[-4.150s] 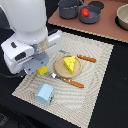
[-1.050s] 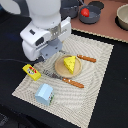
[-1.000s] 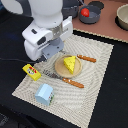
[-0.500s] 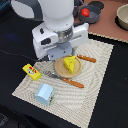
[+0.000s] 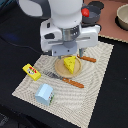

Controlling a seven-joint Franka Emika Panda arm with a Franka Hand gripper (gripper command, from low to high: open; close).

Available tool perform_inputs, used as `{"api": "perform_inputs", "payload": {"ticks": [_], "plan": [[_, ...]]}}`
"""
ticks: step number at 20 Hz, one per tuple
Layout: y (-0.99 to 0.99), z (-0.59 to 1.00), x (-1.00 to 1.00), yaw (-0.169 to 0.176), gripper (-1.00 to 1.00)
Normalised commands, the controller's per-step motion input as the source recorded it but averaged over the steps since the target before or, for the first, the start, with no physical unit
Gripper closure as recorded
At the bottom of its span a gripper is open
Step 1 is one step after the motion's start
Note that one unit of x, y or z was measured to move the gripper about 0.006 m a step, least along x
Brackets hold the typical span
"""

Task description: Interact with the objects in diverse but meaningful ways.

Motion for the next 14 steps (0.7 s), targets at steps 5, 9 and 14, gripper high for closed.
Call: {"api": "perform_inputs", "payload": {"ticks": [5,9,14], "plan": [[0.03,-0.04,0.27,0.0,-1.0],[0.0,-0.06,0.06,0.0,-1.0],[-0.17,0.06,0.0,0.0,-1.0]]}}
